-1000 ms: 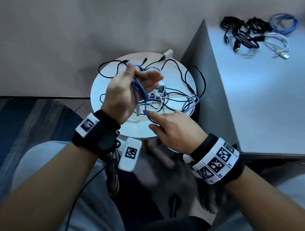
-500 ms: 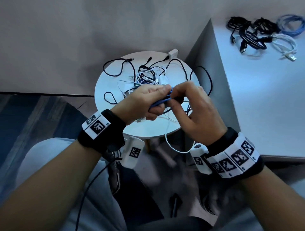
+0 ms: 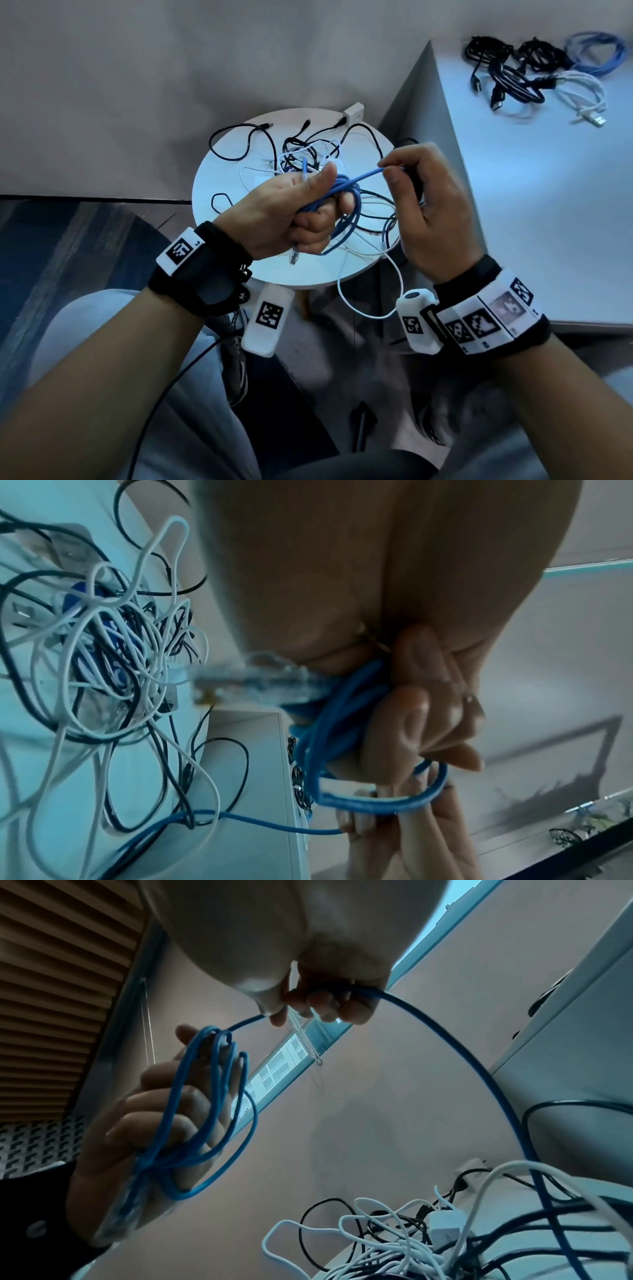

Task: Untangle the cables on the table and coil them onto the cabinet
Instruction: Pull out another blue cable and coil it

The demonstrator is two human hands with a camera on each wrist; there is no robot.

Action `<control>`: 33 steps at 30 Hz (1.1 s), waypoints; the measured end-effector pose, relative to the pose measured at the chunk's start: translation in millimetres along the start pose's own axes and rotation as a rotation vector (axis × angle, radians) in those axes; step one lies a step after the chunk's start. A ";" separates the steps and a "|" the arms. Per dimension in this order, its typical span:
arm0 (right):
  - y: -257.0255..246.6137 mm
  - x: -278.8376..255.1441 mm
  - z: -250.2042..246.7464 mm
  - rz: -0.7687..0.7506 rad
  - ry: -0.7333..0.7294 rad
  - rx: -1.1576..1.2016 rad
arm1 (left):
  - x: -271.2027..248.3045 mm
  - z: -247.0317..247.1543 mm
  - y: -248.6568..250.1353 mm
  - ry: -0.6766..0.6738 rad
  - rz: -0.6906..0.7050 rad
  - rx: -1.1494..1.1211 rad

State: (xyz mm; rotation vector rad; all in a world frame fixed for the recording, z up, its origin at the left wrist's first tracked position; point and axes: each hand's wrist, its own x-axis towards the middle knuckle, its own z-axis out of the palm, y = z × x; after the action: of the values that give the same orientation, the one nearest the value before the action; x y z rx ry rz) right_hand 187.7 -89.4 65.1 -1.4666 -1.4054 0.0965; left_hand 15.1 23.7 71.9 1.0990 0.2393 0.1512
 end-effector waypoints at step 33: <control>-30.3 -5.2 11.3 0.616 -0.320 0.535 | 5.6 31.7 -5.0 0.085 0.079 -0.309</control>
State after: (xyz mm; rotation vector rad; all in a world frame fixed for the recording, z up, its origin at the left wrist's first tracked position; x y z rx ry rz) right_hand 158.0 -94.1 78.2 -1.4027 -1.0025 1.0511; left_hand 29.0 -4.5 80.5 0.7962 0.2400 0.2963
